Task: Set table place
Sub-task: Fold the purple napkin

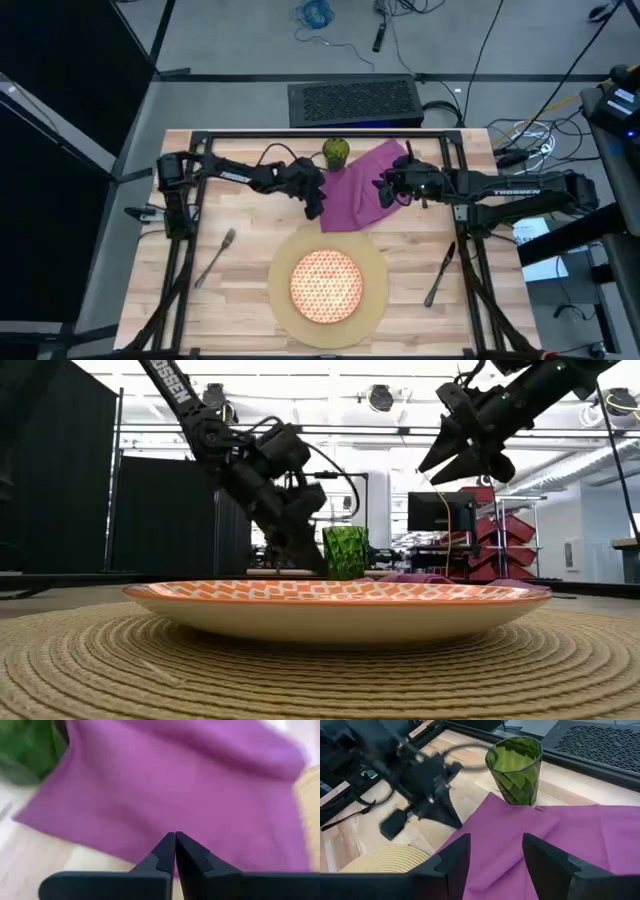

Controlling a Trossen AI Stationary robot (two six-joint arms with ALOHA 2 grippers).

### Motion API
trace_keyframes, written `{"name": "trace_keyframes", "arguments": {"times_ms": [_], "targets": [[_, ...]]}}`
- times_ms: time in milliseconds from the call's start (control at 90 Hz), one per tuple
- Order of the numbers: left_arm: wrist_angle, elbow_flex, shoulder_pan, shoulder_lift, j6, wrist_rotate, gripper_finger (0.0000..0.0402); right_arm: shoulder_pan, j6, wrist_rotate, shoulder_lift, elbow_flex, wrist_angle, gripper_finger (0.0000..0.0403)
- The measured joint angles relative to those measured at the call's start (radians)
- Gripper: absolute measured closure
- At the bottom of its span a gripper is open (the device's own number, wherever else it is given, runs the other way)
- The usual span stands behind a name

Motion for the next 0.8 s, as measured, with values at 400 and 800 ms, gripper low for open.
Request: {"name": "trace_keyframes", "arguments": {"times_ms": [400,800], "targets": [[-0.245,0.038,-0.019,0.017,0.011,-0.021,0.0401,0.002,-0.010,-0.026,0.000,0.000,0.004,0.0237],[-0.480,0.029,-0.092,-0.087,0.026,-0.190,0.0401,0.002,-0.036,-0.034,0.000,0.000,0.005,0.0237]]}}
